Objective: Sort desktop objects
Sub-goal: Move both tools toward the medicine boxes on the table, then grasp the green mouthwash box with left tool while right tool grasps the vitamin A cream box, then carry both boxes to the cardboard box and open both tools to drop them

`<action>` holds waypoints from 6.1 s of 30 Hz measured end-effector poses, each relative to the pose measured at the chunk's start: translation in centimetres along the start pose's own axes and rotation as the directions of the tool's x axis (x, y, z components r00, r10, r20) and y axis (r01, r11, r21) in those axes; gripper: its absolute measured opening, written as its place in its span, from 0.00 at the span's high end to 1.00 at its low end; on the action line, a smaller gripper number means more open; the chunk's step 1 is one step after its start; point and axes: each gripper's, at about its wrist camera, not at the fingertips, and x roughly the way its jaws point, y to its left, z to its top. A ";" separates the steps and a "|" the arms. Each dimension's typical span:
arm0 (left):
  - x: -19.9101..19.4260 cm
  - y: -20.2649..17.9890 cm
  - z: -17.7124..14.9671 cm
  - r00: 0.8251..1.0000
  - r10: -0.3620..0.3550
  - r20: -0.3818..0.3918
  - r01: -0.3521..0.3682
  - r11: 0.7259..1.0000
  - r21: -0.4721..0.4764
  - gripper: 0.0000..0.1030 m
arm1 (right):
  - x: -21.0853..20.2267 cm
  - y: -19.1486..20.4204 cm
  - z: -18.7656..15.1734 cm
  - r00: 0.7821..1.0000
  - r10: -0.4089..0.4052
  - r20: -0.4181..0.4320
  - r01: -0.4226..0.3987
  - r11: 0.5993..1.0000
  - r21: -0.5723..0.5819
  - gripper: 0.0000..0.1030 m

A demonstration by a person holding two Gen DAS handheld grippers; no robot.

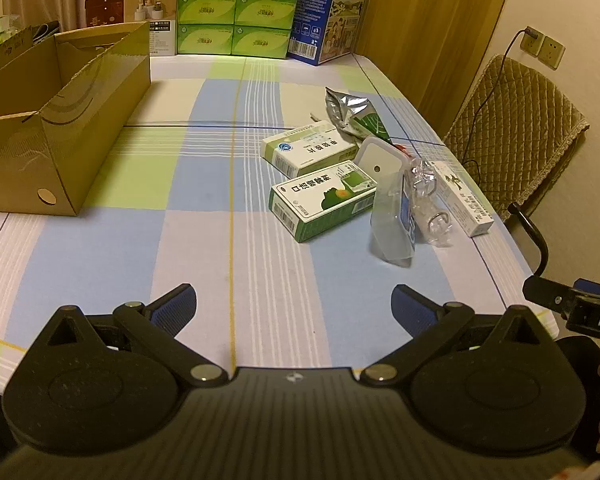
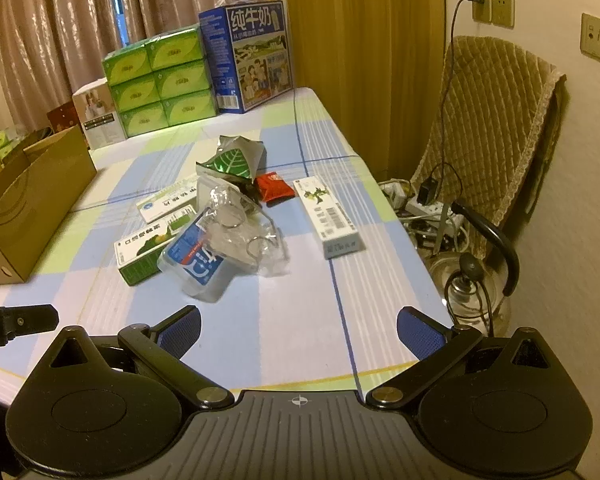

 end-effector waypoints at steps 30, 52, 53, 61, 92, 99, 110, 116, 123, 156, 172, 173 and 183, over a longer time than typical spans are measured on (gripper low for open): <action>2.6 1.0 1.1 0.996 -0.086 -0.017 0.087 0.991 0.104 0.01 | 2.7 -0.5 0.9 0.999 0.034 -0.030 -0.037 0.996 -0.084 0.02; 10.2 0.8 6.0 0.983 -0.183 -0.006 0.161 0.852 0.499 0.06 | 10.2 -1.7 5.3 1.000 0.002 -0.030 -0.009 0.972 -0.234 0.02; 10.7 0.6 6.1 0.983 -0.185 -0.017 0.167 0.845 0.508 0.07 | 10.6 -1.8 5.5 0.999 0.000 -0.033 -0.007 0.971 -0.237 0.03; 13.4 -0.4 6.6 0.975 -0.212 -0.058 0.210 0.816 0.539 0.19 | 14.7 -2.6 6.6 0.996 -0.009 -0.086 -0.013 0.969 -0.248 0.15; 7.0 0.4 -0.5 0.998 -0.059 -0.039 0.066 0.968 0.243 0.46 | 8.5 0.3 -0.3 0.993 -0.034 -0.111 0.021 0.992 -0.122 0.44; 8.7 -0.7 0.4 0.998 -0.046 -0.047 0.058 0.950 0.308 0.46 | 9.9 -0.2 0.5 0.994 -0.040 -0.099 0.030 0.994 -0.103 0.44; 11.0 -1.0 1.0 0.997 -0.017 -0.077 0.040 0.949 0.313 0.50 | 12.2 0.5 1.2 0.993 -0.044 -0.112 0.027 0.988 -0.149 0.65; 10.9 -1.2 1.2 0.997 -0.009 -0.081 0.034 0.947 0.318 0.51 | 10.8 0.7 0.2 0.993 -0.058 -0.098 0.043 0.988 -0.146 0.66; 8.9 -0.8 0.7 0.997 -0.026 -0.067 0.044 0.961 0.274 0.51 | 7.6 1.2 0.1 0.996 -0.042 -0.075 0.033 0.993 -0.113 0.66; -6.3 19.8 12.7 0.945 0.191 0.267 -0.215 0.974 0.065 0.51 | 8.5 33.5 15.2 0.878 0.478 0.003 -0.445 0.820 -0.361 0.66; -0.4 31.4 16.3 0.948 0.223 0.227 -0.221 0.975 -0.032 0.51 | 16.8 42.5 15.7 0.867 0.483 -0.124 -0.493 0.797 -0.349 0.66; -0.1 31.6 16.3 0.947 0.224 0.229 -0.222 0.974 -0.038 0.52 | 17.0 42.6 15.6 0.867 0.481 -0.129 -0.494 0.797 -0.349 0.66; -1.2 32.9 15.2 0.932 0.248 0.263 -0.232 0.968 -0.091 0.52 | 18.4 44.2 15.4 0.849 0.509 -0.145 -0.526 0.782 -0.334 0.52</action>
